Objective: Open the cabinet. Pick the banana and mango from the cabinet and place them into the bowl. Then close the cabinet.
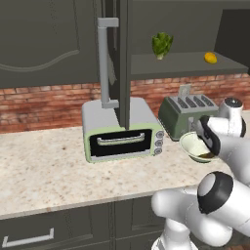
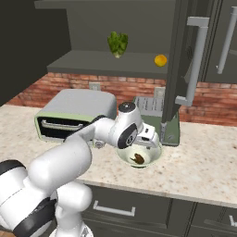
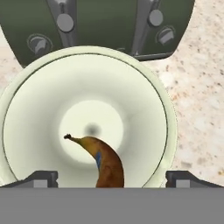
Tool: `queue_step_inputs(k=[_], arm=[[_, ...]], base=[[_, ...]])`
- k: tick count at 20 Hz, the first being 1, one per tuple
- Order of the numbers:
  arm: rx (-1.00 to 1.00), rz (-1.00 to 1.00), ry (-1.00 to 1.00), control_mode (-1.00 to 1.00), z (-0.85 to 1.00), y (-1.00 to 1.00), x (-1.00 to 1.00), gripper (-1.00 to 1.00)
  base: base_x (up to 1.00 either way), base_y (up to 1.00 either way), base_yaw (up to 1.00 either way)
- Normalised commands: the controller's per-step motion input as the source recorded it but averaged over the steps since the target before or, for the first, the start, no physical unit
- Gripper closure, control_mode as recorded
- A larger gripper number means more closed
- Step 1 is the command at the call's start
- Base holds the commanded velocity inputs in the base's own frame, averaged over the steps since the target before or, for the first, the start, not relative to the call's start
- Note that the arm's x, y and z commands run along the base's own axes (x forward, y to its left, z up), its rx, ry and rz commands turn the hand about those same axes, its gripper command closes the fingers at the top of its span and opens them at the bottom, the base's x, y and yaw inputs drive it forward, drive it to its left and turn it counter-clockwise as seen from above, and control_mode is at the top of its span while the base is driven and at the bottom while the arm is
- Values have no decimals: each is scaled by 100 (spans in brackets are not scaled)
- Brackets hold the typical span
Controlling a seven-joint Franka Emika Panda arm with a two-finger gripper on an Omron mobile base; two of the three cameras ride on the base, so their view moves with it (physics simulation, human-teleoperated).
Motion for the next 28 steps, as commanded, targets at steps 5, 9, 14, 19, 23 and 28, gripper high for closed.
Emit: queue_step_inputs(k=[5, 9, 14, 19, 23, 28], arm=[[0, 0, -1, -100, 51, 0, 0, -100], [0, 0, 0, -100, 45, 0, -3, -100], [0, 0, -3, -100, 47, 0, 0, -100], [0, 0, -10, -100, 45, 0, 0, -100], [0, 0, -7, -100, 47, 0, 0, -100], [0, 0, -7, -100, 49, 0, 0, -100]], base=[[0, 0, 0], [0, 0, 0], [0, 0, 0], [0, 0, 0], [0, 0, 0], [0, 0, 0]])
